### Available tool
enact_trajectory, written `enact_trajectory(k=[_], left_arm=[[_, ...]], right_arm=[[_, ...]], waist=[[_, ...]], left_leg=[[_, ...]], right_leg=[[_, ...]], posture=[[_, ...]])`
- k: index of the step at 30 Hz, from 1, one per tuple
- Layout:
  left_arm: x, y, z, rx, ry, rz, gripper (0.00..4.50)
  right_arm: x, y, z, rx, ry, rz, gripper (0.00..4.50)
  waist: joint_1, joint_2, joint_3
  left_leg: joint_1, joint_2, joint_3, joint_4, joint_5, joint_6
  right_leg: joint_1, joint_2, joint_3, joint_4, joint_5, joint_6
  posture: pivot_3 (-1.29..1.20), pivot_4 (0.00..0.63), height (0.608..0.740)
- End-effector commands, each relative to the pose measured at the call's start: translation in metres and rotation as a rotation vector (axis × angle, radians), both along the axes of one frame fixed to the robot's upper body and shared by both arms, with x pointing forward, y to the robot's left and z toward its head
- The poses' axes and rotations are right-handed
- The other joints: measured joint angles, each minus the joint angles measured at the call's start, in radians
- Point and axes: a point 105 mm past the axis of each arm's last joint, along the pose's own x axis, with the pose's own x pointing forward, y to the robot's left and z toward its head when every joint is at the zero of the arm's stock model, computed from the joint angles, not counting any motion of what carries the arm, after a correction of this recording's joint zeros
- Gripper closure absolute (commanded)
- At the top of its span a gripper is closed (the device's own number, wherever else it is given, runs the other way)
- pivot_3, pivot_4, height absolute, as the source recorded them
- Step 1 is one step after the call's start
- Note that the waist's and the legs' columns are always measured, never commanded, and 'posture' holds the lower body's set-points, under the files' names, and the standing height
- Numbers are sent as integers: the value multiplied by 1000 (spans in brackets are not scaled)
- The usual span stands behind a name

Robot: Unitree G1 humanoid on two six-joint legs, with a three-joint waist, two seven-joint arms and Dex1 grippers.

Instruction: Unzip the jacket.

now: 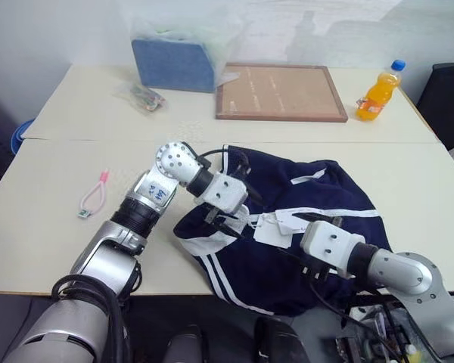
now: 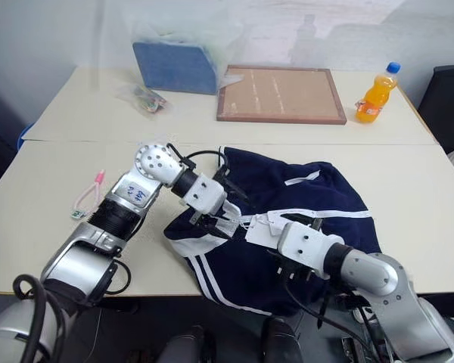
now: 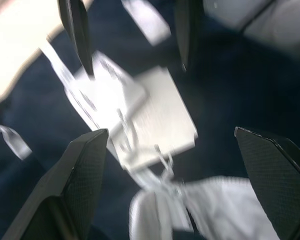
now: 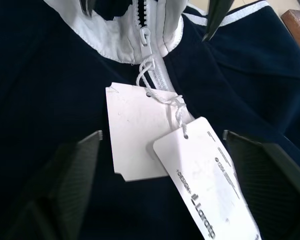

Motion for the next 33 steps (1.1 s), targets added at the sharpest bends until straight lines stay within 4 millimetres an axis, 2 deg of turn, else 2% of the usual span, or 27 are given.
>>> enact_trajectory(k=[1,4,12,15,19,23,28,33], left_arm=[[18,-1,4,-4,-103,30,224],[26,0,3,-14,-96,63,224],[25,0,-1,-41,-52,54,224],[23,0,-4,-39,-49,49,224],[21,-1,-5,-44,-38,39,224],[20,-3,-4,-51,-32,34,224],[19,-5,-4,-55,-33,28,224],[18,-6,-3,-64,-28,23,224]], right_arm=[[5,8,8,11,-86,8,1572],[4,11,1,-10,-75,27,2487],[-3,12,-6,12,-45,24,2487],[-3,11,-12,-18,-54,21,1912],[-2,11,-22,-74,-71,14,590],[8,7,-26,-102,-119,-33,590],[23,-2,-16,-47,-171,-126,590],[27,-10,-9,-50,-198,-154,590]], waist=[[2,0,0],[6,0,0],[3,0,0],[2,0,0],[2,0,0],[3,0,0],[2,0,0],[2,-1,0]], left_leg=[[-1,0,0,0,0,0],[-1,0,-1,0,0,1],[-3,0,-1,-1,-1,1],[-3,0,-1,0,-1,2],[-3,0,-1,0,-1,1],[-3,0,-1,0,-1,2],[-2,0,-1,0,-1,1],[-3,0,-1,0,-1,1]], right_leg=[[0,0,0,0,0,0],[0,0,-1,-2,0,0],[0,0,-3,-4,0,1],[0,0,-2,-3,0,1],[0,0,-2,-3,0,1],[0,0,-2,-3,0,1],[0,0,-2,-3,0,1],[0,0,-2,-3,0,1]], posture=[[0,150,740],[0,150,740],[0,150,740],[0,150,740],[0,150,740],[0,150,740],[0,150,740],[0,150,740]])
